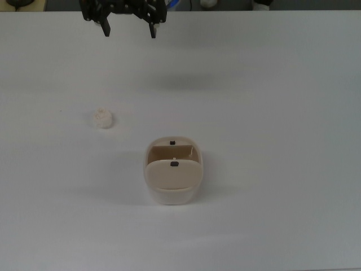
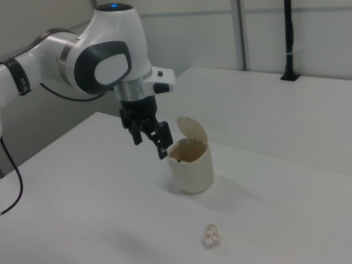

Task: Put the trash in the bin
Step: 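Lower the gripper toward the crumpled white paper ball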

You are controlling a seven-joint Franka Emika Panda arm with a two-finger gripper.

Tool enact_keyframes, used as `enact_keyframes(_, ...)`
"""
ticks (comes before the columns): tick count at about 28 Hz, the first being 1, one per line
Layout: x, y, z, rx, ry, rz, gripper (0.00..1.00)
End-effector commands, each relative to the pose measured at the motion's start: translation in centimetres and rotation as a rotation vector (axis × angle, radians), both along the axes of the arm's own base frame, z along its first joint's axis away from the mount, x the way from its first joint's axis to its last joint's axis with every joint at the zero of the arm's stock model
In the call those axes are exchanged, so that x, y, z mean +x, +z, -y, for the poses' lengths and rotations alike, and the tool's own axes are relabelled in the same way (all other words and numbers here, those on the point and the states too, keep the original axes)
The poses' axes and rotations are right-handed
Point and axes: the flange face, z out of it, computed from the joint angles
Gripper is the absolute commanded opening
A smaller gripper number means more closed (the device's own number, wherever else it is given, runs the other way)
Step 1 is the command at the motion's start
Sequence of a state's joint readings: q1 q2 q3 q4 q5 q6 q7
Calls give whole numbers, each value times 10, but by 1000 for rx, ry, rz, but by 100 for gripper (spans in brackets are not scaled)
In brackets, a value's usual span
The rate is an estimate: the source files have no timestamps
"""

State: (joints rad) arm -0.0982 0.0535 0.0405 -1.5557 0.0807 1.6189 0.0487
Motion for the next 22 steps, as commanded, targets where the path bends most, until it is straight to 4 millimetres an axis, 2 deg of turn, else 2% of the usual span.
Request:
enact_keyframes(1, 18, -37, -5, -18, -5, -55, 100)
enact_keyframes(5, 20, -46, -11, -31, 7, -74, 100)
enact_keyframes(7, 22, -59, -22, -30, 15, -105, 100)
enact_keyframes(14, 32, -98, -12, -43, -239, -174, 100)
enact_keyframes(17, 37, -121, 4, -44, -278, -210, 100)
enact_keyframes(22, 47, -164, 55, -40, -364, -214, 100)
